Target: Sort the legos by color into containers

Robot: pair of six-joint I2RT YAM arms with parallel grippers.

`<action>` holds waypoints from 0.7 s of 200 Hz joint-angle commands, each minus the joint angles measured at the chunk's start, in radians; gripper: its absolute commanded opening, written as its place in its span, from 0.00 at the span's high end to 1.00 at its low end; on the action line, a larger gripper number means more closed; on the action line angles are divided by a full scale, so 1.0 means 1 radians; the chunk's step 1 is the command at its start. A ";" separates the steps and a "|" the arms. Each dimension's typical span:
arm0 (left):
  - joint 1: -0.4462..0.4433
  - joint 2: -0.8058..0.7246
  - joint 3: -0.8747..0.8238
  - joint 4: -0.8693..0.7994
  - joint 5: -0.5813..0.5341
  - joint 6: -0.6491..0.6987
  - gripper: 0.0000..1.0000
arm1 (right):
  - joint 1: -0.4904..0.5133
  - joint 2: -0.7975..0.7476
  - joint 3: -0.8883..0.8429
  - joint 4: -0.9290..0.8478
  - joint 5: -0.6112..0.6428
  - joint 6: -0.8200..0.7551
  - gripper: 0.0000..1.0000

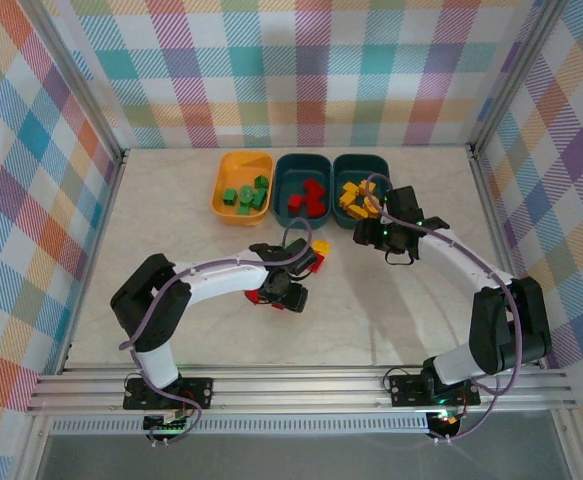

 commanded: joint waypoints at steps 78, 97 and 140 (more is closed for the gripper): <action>-0.009 0.041 0.084 -0.012 -0.049 -0.002 0.73 | 0.004 -0.091 -0.023 0.006 -0.016 0.013 0.37; 0.005 0.028 0.190 -0.061 -0.090 0.025 0.75 | 0.004 -0.117 -0.030 0.004 -0.027 0.018 0.37; 0.160 0.078 0.449 -0.063 -0.054 0.034 0.75 | 0.004 -0.181 -0.083 0.013 -0.088 0.048 0.38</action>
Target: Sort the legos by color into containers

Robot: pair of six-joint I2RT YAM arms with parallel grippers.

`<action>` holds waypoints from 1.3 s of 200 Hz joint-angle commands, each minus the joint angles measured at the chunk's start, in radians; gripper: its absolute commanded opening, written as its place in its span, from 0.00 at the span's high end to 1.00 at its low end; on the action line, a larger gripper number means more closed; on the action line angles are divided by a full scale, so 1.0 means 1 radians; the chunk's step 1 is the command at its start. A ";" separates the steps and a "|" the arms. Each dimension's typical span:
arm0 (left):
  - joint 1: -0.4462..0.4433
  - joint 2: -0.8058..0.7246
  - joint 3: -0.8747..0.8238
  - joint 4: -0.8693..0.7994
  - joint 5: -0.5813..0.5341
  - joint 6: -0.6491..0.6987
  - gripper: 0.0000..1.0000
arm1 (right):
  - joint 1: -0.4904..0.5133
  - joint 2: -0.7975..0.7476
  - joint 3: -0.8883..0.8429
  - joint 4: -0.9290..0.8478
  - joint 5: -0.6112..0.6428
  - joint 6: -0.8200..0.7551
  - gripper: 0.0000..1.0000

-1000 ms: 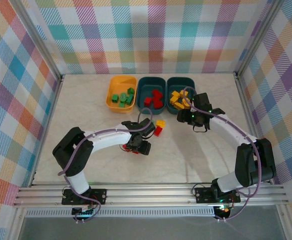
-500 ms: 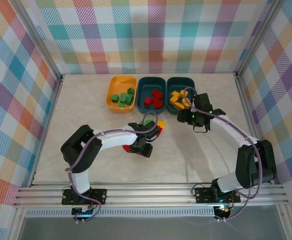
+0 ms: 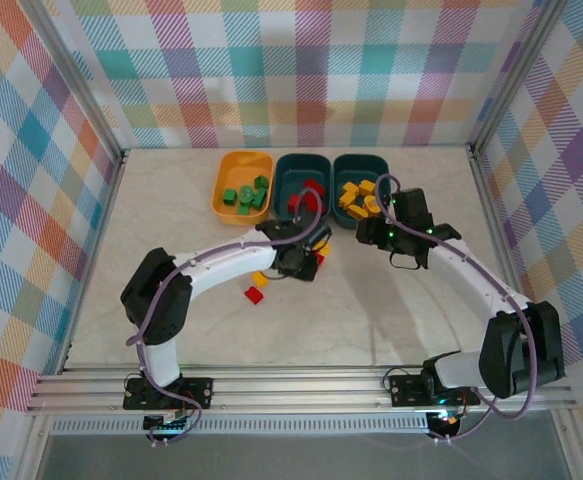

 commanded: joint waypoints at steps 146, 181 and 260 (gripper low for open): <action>0.316 0.720 1.120 -0.192 0.086 0.031 0.62 | 0.003 -0.215 -0.133 -0.060 -0.075 0.007 0.36; 0.316 0.711 1.122 -0.193 0.121 0.026 0.31 | 0.006 -0.209 -0.122 -0.063 -0.094 0.025 0.34; 0.339 0.222 0.540 -0.001 0.019 -0.030 0.27 | 0.294 0.051 -0.029 0.001 0.147 0.215 0.30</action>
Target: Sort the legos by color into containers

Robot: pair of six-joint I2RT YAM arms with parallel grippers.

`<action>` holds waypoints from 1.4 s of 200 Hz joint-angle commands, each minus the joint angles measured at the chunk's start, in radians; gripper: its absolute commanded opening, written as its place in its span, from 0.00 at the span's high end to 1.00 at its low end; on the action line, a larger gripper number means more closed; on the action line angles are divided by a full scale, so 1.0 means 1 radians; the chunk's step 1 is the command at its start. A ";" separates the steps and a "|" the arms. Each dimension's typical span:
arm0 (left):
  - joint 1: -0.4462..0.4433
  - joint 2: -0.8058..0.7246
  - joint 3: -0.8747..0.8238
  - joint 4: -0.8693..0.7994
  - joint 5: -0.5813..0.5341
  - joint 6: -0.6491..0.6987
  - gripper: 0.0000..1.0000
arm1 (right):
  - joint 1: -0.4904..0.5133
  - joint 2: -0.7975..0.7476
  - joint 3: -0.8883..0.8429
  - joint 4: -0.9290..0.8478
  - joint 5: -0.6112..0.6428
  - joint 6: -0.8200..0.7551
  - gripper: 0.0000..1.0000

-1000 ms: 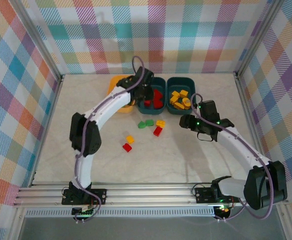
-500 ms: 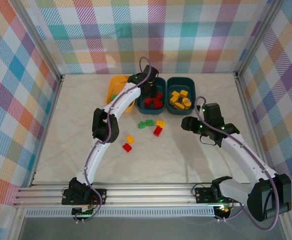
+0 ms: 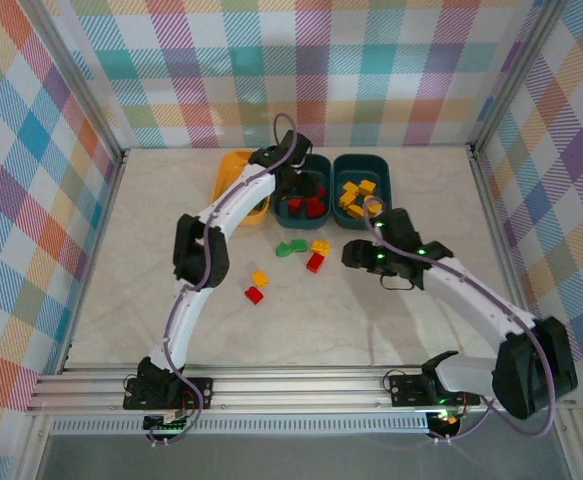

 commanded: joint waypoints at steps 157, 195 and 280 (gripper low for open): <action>0.171 -1.195 -1.575 0.410 -0.109 -0.307 0.10 | 0.264 0.741 0.527 -0.109 0.305 0.204 0.36; 0.171 -1.238 -1.574 0.399 -0.125 -0.278 0.09 | 0.276 0.756 0.534 -0.095 0.308 0.188 0.63; 0.117 -1.181 -1.583 0.394 -0.067 -0.292 0.12 | 0.261 0.569 0.638 -0.112 0.408 -0.030 0.79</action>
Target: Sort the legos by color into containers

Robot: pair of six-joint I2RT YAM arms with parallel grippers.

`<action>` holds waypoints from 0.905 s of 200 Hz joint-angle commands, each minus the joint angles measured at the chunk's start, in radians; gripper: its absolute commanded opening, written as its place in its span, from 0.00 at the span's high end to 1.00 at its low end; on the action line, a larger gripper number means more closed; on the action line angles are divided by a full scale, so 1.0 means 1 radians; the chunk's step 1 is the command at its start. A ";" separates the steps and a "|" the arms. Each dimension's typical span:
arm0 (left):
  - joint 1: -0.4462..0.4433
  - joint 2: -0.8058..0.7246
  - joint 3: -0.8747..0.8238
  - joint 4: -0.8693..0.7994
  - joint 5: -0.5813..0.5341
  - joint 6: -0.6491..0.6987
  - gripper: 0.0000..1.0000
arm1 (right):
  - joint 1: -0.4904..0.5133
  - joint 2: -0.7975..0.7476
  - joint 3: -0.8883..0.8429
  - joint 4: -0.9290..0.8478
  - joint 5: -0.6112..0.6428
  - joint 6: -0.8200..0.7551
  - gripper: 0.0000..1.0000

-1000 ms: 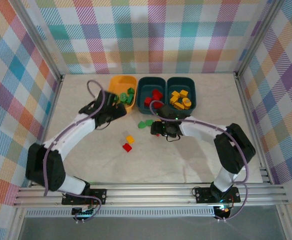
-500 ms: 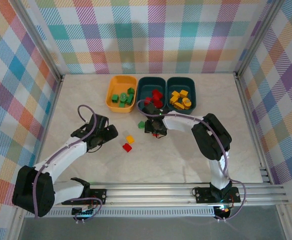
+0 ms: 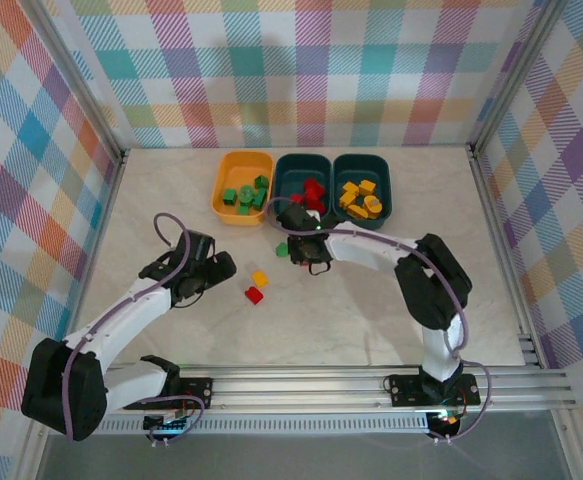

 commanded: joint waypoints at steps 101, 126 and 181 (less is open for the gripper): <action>-0.138 0.140 -0.004 -0.037 0.079 -0.046 0.15 | -0.208 0.381 0.683 -0.137 -0.047 -0.173 0.77; -0.143 0.121 -0.005 -0.049 0.075 -0.038 0.14 | -0.215 0.458 0.776 -0.187 -0.035 -0.202 0.75; -0.156 0.128 0.020 -0.057 0.072 -0.033 0.14 | -0.219 0.568 0.889 -0.253 -0.010 -0.215 0.58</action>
